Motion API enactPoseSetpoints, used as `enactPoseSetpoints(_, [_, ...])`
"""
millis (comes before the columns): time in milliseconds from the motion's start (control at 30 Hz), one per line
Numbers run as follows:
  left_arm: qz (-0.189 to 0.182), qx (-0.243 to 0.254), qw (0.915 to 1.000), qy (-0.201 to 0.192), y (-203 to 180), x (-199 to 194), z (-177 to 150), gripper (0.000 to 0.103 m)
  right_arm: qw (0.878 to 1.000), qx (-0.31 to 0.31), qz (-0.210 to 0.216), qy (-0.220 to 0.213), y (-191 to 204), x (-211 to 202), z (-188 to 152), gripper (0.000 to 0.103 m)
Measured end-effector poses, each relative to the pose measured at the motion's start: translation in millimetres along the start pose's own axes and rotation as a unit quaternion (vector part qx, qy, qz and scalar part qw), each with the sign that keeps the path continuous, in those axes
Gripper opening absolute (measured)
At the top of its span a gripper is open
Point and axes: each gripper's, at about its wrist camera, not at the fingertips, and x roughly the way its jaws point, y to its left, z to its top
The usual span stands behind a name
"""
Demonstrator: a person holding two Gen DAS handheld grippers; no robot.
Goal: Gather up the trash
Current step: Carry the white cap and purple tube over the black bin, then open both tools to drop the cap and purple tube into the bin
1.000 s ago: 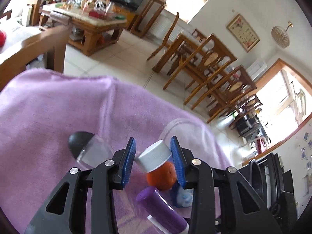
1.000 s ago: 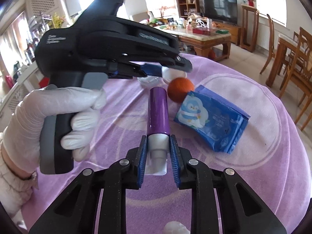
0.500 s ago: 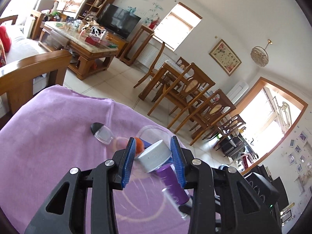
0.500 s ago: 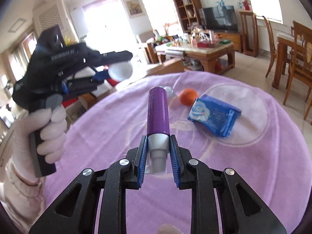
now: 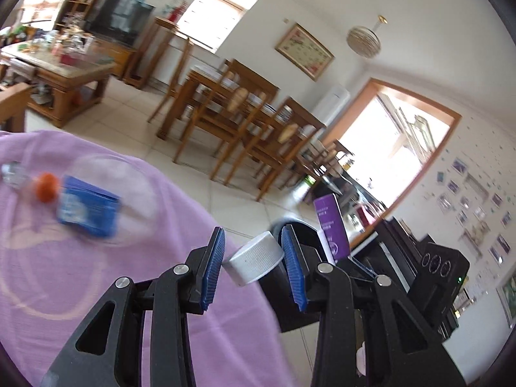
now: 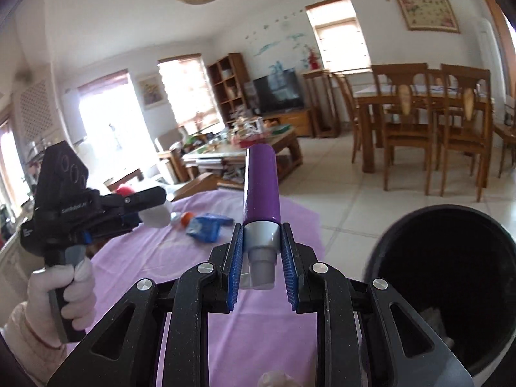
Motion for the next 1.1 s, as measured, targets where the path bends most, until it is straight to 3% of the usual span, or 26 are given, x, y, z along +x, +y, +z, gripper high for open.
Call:
enactPoseSetpoints(233, [-0.060, 0.030, 0.9960, 0.059, -68, 84, -28, 0.037, 0.995, 0.055, -0.080, -0.011, -92, -48, -25, 0.023])
enactPoseSetpoints(433, [-0.066, 0.039, 0.9921, 0.100, -90, 140, -49, 0.037, 0.990, 0.093, -0.103, -0.013, -147, -63, -53, 0.023])
enactPoseSetpoints(733, [-0.041, 0.077, 0.9878, 0.129, -97, 172, -69, 0.037, 0.986, 0.126, -0.106, -0.004, -182, -47, -74, 0.023])
enactPoseSetpoints(1100, [-0.023, 0.154, 0.9782, 0.138, -118, 183, -87, 0.037, 0.982, 0.144, -0.119, 0.007, -198, -26, -76, 0.023])
